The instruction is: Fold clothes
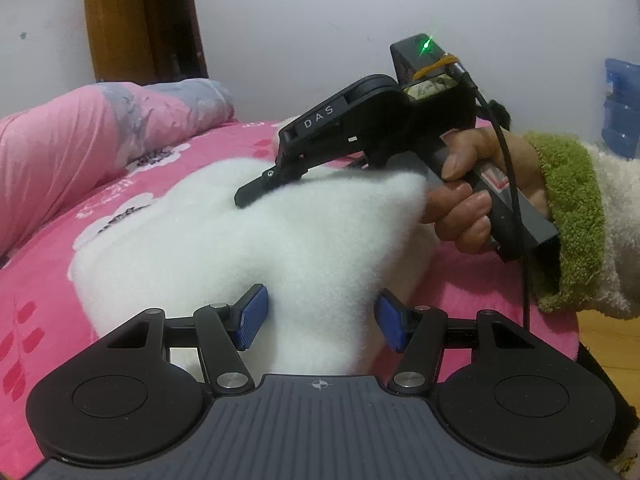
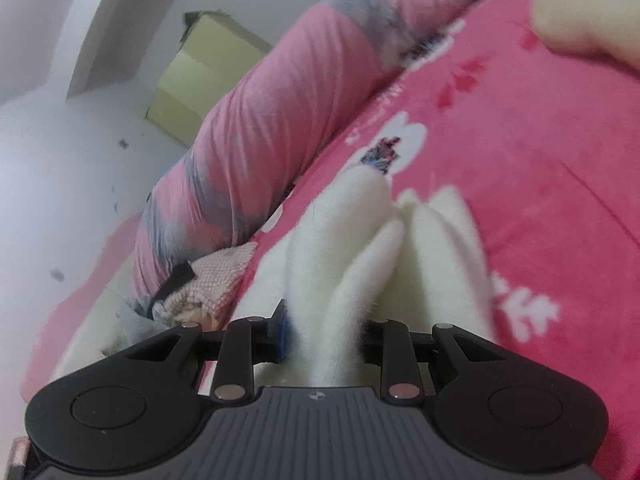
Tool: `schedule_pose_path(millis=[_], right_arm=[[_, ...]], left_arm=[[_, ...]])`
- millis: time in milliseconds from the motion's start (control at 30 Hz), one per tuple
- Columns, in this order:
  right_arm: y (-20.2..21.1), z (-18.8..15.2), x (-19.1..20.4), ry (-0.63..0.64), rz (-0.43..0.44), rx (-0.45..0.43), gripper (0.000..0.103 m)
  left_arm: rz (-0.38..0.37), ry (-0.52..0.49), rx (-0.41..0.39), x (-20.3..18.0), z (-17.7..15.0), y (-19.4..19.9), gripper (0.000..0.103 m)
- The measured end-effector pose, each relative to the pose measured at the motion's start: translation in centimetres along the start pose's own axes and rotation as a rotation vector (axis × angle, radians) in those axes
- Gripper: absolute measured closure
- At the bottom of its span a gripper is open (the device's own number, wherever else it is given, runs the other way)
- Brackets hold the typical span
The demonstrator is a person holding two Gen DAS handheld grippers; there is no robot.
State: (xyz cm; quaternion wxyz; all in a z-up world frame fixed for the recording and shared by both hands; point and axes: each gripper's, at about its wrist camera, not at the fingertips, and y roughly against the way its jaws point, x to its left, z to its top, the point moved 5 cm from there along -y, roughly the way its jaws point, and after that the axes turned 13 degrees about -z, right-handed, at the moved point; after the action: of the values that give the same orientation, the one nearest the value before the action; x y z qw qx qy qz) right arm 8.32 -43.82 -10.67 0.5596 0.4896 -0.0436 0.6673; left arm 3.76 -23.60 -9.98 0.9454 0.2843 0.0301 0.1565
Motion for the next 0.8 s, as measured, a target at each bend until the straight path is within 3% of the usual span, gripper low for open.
schedule_pose_path(millis=[133, 267, 400, 567, 700, 800], right_arm=[[0.0, 0.6, -0.6, -0.008, 0.002, 0.002, 0.075], [-1.2, 0.5, -3.4, -0.068, 0.032, 0.066, 0.073], [0.7, 0.9, -6.2, -0.244, 0.093, 0.087, 0.064], [7.5, 1.0, -7.0, -0.213, -0.038, -0.081, 0.059], [10.3, -1.6, -4.2, -0.111, -0.066, -0.091, 0.056], [10.7, -3.6, -2.1, -0.015, -0.152, -0.096, 0.054]], left_arm=[[-0.025, 0.017, -0.001, 0.4, 0.4, -0.7, 0.044], [-0.044, 0.015, 0.011, 0.2, -0.1, -1.5, 0.044], [-0.054, 0.015, 0.009, -0.2, -0.2, -1.5, 0.039], [-0.062, 0.05, -0.007, -0.2, 0.1, -1.3, 0.038], [-0.041, 0.072, -0.032, -0.5, 0.5, -1.0, 0.038], [0.0, 0.065, -0.051, -1.1, 0.8, 0.4, 0.038]])
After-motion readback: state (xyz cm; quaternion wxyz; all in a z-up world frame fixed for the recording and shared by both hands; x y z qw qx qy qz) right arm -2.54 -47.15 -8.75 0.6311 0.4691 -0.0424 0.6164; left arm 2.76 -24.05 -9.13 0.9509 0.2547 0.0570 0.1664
